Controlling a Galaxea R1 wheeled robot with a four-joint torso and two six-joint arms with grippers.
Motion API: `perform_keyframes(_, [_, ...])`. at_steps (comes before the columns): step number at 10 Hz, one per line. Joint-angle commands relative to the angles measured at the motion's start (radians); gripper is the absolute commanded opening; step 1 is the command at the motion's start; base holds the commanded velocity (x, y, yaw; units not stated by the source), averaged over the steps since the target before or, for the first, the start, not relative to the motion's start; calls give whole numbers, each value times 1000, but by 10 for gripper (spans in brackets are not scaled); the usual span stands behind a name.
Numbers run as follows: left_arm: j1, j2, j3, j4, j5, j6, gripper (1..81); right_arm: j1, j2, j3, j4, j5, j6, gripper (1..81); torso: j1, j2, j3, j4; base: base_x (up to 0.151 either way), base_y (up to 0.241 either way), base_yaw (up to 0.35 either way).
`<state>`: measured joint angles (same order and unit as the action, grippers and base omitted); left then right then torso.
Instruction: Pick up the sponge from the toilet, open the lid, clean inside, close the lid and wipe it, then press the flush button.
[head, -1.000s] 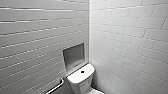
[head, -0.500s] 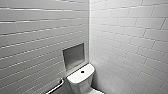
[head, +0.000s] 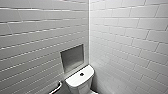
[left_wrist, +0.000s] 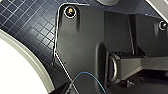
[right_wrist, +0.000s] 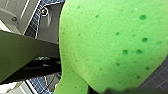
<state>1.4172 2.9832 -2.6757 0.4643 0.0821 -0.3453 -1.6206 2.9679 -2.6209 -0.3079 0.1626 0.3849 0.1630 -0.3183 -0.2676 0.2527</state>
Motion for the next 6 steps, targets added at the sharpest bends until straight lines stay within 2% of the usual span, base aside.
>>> perform_keyframes(1, [-48, -9, -1, -7, 54, -4, 811, 21, -2, 6, -7, -48, -1, 10, 0, 0, 0, 0, 89, 0, 0])
perform_keyframes(6, [-48, -9, -1, -6, 54, -4, 811, 21, -2, 6, -8, -52, -3, 10, 0, 0, 0, 0, 93, 0, 0])
